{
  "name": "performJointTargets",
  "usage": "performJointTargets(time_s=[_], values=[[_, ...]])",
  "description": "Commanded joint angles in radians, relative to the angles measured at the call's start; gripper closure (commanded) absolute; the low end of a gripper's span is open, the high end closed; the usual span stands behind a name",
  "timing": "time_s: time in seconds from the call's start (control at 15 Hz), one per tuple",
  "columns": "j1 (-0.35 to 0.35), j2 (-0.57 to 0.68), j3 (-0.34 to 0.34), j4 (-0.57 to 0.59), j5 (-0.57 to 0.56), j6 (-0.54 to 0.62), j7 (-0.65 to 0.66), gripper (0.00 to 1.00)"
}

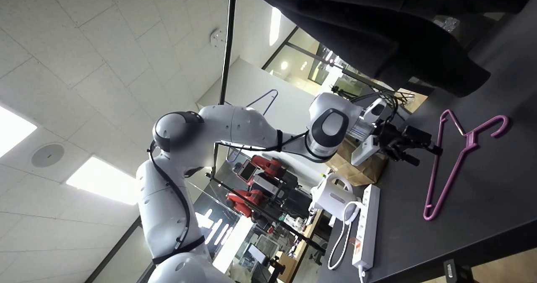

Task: Hang the pink coat hanger on the rod

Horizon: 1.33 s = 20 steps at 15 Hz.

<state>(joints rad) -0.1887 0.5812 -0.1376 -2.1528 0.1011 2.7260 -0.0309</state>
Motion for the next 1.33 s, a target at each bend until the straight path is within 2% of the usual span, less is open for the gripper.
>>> performJointTargets(time_s=[0.0,0.13,0.4,0.47,0.53,0.6,0.8,0.87,1.0,1.07,1.13,1.27], values=[[-0.02,-0.012,0.002,0.013,0.005,-0.046,0.018,0.25],[-0.039,-0.02,0.012,0.011,0.019,-0.042,0.007,0.33],[-0.034,-0.027,-0.006,0.013,0.012,-0.043,0.029,0.63],[-0.037,-0.031,0.0,0.01,0.013,-0.046,0.022,0.19],[-0.038,-0.033,0.003,0.01,0.014,-0.05,0.018,0.23],[-0.041,-0.035,0.012,0.01,0.016,-0.054,0.008,0.23],[-0.034,-0.026,0.028,0.009,0.002,-0.03,-0.021,0.04],[-0.028,-0.022,0.029,0.01,-0.004,-0.025,-0.022,0.01],[-0.014,-0.014,0.026,0.014,-0.01,-0.016,-0.008,0.0],[0.009,-0.012,0.003,0.02,-0.017,-0.031,0.037,0.0],[-0.019,-0.012,0.03,0.009,-0.002,-0.018,-0.008,0.0],[-0.009,-0.011,0.023,0.009,-0.006,-0.018,0.0,0.0]])
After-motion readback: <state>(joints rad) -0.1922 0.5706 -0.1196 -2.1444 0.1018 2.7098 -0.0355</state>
